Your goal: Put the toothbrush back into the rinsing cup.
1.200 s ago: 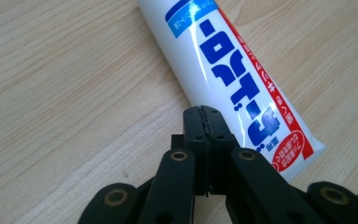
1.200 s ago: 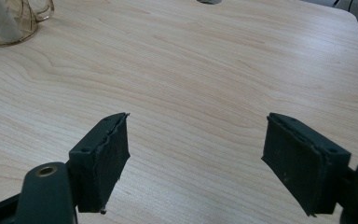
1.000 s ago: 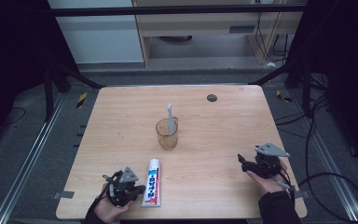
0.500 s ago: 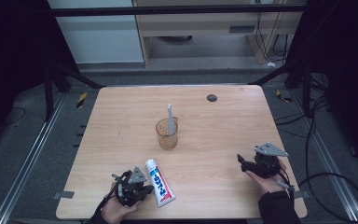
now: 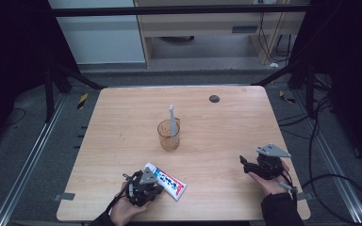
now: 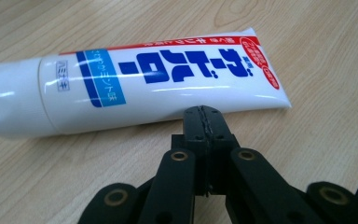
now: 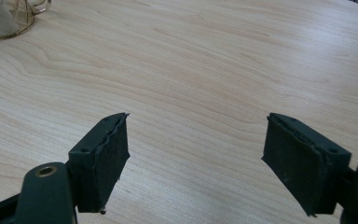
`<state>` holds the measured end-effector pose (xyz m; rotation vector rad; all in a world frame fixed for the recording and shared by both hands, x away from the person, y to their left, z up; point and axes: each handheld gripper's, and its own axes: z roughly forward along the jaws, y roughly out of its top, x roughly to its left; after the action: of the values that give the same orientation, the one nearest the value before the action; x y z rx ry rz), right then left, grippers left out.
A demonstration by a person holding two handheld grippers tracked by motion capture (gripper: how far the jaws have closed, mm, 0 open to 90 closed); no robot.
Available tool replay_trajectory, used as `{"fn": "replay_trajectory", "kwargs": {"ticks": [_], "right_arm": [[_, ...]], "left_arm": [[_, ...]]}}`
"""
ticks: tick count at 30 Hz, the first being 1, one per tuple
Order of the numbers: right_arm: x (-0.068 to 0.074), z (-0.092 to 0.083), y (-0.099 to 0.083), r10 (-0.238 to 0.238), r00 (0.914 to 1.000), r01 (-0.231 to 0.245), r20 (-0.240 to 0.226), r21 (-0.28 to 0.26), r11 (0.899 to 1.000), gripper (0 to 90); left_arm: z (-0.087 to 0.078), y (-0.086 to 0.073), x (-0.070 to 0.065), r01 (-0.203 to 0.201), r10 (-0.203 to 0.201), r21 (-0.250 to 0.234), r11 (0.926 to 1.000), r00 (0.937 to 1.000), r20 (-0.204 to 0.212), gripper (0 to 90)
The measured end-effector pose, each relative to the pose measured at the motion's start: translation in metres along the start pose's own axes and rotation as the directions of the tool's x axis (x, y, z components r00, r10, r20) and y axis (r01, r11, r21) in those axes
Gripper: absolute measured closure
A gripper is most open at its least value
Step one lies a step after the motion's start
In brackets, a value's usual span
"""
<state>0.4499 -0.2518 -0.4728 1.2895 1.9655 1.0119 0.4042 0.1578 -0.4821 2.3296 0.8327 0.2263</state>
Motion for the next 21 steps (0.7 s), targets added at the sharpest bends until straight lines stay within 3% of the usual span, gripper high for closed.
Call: {"fn": "replay_trajectory", "kwargs": {"ticks": [21], "right_arm": [[0.0, 0.001, 0.0, 0.0, 1.0, 0.0, -0.005, 0.006, 1.0, 22.0]], "left_arm": [[0.018, 0.024, -0.005, -0.027, 0.027, -0.034, 0.9991, 0.9996, 0.003, 89.8]]}}
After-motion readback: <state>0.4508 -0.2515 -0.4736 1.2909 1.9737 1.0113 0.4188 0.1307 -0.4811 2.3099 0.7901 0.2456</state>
